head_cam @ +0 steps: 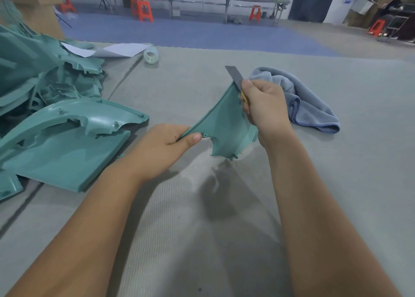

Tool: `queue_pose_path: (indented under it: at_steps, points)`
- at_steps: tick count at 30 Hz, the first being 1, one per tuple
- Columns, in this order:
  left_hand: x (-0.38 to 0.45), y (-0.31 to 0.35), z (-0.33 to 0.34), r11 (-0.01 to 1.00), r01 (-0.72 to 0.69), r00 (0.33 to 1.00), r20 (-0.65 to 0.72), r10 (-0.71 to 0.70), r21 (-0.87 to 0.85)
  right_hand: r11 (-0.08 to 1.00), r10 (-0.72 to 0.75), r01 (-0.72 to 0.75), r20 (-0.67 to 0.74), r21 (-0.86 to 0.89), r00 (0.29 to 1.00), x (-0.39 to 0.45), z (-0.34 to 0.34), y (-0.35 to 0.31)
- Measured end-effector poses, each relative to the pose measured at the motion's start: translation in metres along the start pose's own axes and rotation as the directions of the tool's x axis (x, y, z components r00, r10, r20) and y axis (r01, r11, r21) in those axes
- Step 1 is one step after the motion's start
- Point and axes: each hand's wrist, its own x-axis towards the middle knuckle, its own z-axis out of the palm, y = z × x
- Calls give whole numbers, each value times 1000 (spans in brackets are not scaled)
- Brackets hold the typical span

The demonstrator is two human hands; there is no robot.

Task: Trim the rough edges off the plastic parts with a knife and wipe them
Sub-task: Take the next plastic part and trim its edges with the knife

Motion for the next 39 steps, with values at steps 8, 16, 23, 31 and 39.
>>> queue_pose_path:
  at_steps: [8, 16, 23, 31, 39]
  points:
    - [2, -1, 0, 1000, 4, 1000, 4, -4, 16, 998, 49, -54, 98, 42, 994, -12, 2, -13]
    - [3, 4, 2, 998, 12, 998, -59, -8, 69, 996, 48, -46, 36, -72, 998, -26, -3, -16]
    - [7, 6, 10, 980, 48, 975, -224, -3, 193, 989, 108, -76, 265, -128, 958, -32, 0, -20]
    - [8, -1, 15, 971, 72, 975, -219, -21, 227, 981, 160, -121, 276, -155, 948, -35, 10, -19]
    - [7, 0, 14, 973, 65, 979, -202, -19, 223, 967, 24, 1, 97, -253, 995, -29, 17, -17]
